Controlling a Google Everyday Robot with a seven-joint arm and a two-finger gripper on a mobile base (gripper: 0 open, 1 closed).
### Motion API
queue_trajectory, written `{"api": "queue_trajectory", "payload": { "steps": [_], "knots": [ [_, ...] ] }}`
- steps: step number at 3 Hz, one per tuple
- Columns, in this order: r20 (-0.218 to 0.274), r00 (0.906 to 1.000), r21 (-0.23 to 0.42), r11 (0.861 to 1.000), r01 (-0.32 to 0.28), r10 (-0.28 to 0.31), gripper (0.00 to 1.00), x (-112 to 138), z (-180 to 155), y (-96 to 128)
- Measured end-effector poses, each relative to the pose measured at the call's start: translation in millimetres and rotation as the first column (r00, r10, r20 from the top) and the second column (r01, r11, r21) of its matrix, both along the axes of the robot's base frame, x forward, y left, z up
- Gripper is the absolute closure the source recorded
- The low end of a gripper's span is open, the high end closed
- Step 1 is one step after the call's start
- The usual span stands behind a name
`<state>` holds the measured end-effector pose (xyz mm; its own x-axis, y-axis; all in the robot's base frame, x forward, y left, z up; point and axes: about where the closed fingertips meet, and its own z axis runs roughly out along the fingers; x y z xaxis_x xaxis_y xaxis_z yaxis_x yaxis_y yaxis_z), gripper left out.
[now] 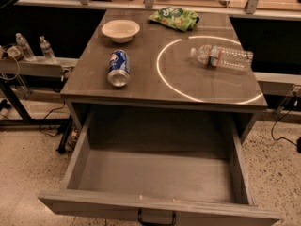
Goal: Open top drawer
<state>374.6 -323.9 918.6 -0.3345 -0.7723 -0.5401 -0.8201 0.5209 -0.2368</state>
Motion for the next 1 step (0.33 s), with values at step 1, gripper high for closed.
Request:
{"api": "queue_trajectory", "payload": {
  "steps": [1],
  "knots": [
    [0.056, 0.9984, -0.007, 1.000, 0.008, -0.008, 0.00, 8.6, 25.9, -3.7]
  ]
}}
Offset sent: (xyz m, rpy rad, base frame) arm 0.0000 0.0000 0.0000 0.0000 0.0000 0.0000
